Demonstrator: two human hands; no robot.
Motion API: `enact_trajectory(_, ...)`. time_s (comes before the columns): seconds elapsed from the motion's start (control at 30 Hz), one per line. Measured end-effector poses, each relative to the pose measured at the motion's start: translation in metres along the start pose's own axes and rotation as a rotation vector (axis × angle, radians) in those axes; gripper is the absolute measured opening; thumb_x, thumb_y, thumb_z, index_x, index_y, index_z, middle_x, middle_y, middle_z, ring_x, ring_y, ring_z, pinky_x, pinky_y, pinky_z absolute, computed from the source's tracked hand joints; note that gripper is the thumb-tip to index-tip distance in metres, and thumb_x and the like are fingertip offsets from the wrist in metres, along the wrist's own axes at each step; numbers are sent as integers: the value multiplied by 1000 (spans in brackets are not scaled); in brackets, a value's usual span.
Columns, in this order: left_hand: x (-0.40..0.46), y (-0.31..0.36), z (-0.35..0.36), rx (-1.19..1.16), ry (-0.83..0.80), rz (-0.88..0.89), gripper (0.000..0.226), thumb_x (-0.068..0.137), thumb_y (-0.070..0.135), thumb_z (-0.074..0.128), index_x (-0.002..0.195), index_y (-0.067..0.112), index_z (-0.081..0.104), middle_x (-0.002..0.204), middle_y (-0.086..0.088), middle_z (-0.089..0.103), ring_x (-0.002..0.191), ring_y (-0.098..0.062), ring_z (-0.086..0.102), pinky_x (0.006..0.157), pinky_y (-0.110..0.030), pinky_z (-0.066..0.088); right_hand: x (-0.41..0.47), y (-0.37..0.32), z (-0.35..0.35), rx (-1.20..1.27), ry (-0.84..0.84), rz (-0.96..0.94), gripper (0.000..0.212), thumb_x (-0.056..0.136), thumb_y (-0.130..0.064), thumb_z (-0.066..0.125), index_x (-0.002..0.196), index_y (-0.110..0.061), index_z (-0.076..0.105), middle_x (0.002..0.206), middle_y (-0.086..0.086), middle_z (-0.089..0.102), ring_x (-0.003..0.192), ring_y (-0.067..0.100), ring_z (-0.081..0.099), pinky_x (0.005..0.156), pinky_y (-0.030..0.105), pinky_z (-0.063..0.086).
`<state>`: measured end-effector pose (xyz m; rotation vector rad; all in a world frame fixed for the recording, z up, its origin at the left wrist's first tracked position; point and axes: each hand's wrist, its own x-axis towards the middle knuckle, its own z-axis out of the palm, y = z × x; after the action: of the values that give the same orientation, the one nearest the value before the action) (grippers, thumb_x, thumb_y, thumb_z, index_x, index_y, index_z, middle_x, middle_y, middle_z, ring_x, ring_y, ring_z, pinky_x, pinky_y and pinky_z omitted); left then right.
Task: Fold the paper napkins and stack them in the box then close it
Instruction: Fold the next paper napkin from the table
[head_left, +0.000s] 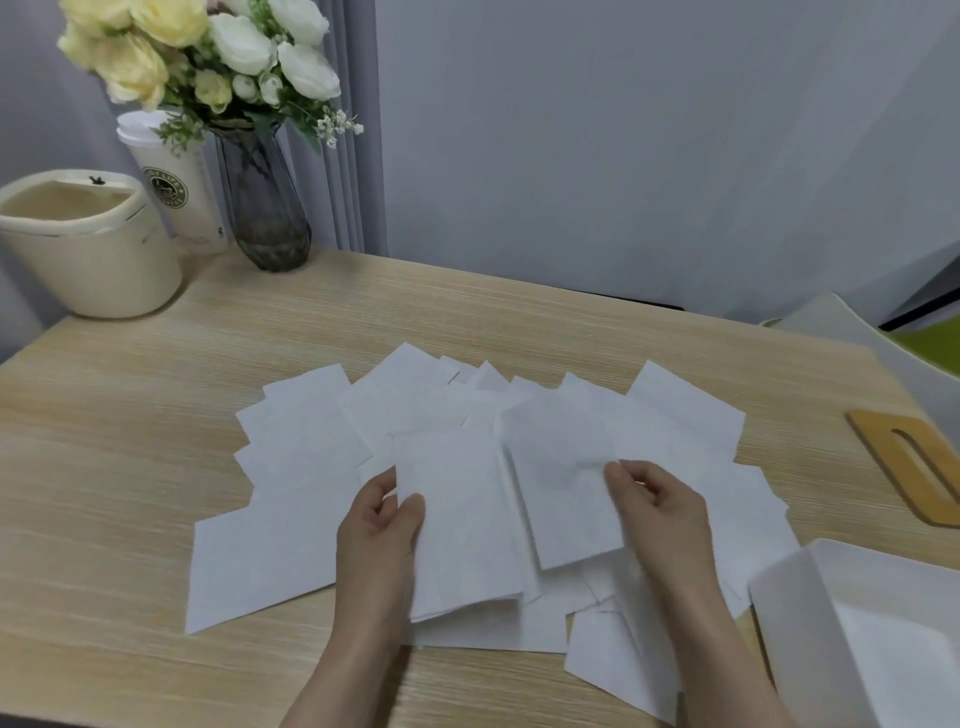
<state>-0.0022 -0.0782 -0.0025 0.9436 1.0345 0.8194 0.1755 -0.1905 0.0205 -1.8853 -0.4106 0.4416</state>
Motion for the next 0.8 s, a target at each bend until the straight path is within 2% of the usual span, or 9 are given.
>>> enact_trajectory(0.07,-1,0,1,6,-1,1,29,95,-1,52,101,24,64,81,7,76,68,-8,71,60,-27,51,2,2,-12,116,-1,106,13,90,-26,64,83,-20,73,79,-3,74,74,13,69,64,28,50)
enact_trajectory(0.17,-2,-2,3,5,-8,-8,28,95,0,53,102,24,64,82,6,77,69,-9,71,63,-29,51,4,12,-24,104,7,211,8,88,-25,66,90,-20,71,80,-2,74,73,16,66,53,28,48)
enact_trajectory(0.33,-4,-6,11,-1,-44,-27,29,94,-2,52,102,23,64,80,5,76,67,-8,70,54,-19,52,3,28,-31,5,-52,270,15,85,-23,69,99,-24,67,86,-2,70,72,13,63,51,24,44)
enact_trajectory(0.43,-4,-10,15,21,-61,-48,29,94,-1,53,105,23,65,87,1,77,75,-14,72,63,-28,52,5,33,-31,-94,-25,209,15,84,-24,69,100,-25,67,87,-11,69,83,6,63,64,24,46)
enact_trajectory(0.5,-3,-12,19,33,-79,-65,28,95,0,51,105,23,65,88,2,77,77,-14,72,66,-30,51,7,34,-32,-217,10,136,11,85,-23,67,94,-26,70,84,-14,69,88,8,63,75,30,47)
enact_trajectory(0.53,-3,-14,20,39,-90,-74,28,96,0,50,105,23,65,87,4,77,76,-12,72,67,-31,51,7,34,-32,-249,23,103,9,85,-22,66,89,-28,70,83,-15,69,89,9,63,75,30,47)
enact_trajectory(0.6,-2,-17,22,54,-106,-98,28,97,2,48,105,23,64,85,8,76,75,-8,71,69,-32,52,7,32,-33,-209,48,48,12,86,-19,65,81,-30,69,80,-15,69,83,6,63,69,27,45)
enact_trajectory(0.73,1,-24,22,111,-124,-135,27,99,7,45,107,24,65,92,10,76,87,-11,70,78,-34,53,8,28,-32,-9,85,44,8,89,-18,65,88,-21,71,60,-16,65,53,-2,55,56,22,38)
enact_trajectory(0.8,2,-25,20,133,-133,-141,29,99,8,45,107,26,66,95,10,75,91,-12,69,80,-34,53,7,25,-31,77,77,80,6,90,-19,64,90,-21,70,57,-15,63,49,0,52,51,21,38)
